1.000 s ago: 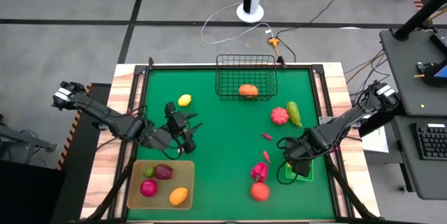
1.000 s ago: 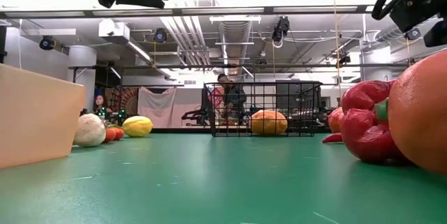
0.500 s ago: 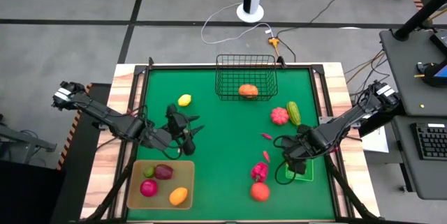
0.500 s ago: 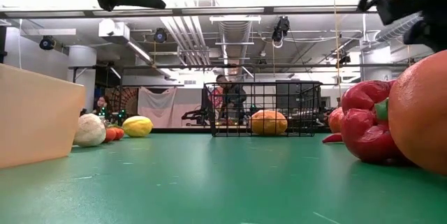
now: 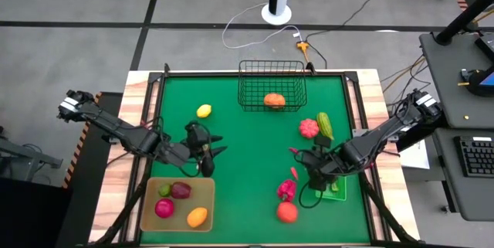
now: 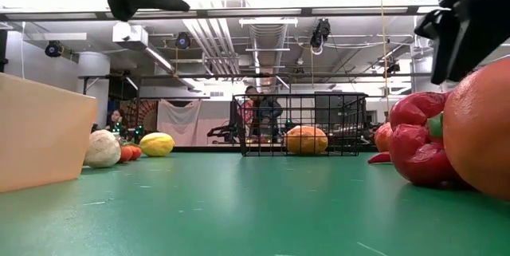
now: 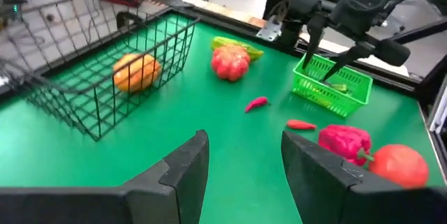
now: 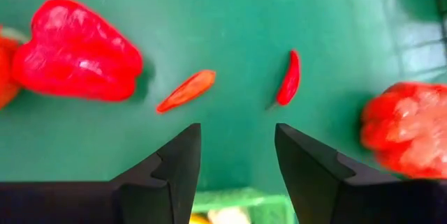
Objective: Sort produce into baskets
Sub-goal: Put the strawberry into the green bin
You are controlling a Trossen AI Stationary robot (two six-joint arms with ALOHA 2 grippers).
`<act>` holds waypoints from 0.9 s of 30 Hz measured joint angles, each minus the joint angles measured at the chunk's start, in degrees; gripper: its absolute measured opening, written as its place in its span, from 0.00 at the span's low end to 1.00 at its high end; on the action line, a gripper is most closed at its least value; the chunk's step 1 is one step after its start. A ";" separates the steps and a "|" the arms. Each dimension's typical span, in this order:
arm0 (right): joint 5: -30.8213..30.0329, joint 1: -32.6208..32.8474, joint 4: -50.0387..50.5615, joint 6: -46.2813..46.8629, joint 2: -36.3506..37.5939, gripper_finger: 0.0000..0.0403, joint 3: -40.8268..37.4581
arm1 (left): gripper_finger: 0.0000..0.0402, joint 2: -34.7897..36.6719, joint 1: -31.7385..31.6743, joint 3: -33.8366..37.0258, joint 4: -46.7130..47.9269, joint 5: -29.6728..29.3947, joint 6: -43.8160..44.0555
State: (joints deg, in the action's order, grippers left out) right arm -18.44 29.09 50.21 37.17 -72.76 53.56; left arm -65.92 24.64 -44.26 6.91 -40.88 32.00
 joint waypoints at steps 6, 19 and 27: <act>-3.75 -1.53 -2.51 -3.74 0.47 0.46 0.02 | 0.40 0.01 -0.50 -4.08 12.85 0.08 12.94; -7.69 -4.63 -12.82 -15.91 2.90 0.47 0.02 | 0.40 -4.26 -9.39 -7.79 35.99 6.55 30.93; -7.65 -5.40 -13.70 -17.71 2.96 0.47 0.02 | 0.40 -11.85 -18.25 -7.77 38.68 14.78 31.40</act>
State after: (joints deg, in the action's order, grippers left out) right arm -26.09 23.68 36.51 19.46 -69.80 53.58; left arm -77.77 6.40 -52.03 45.59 -26.10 63.40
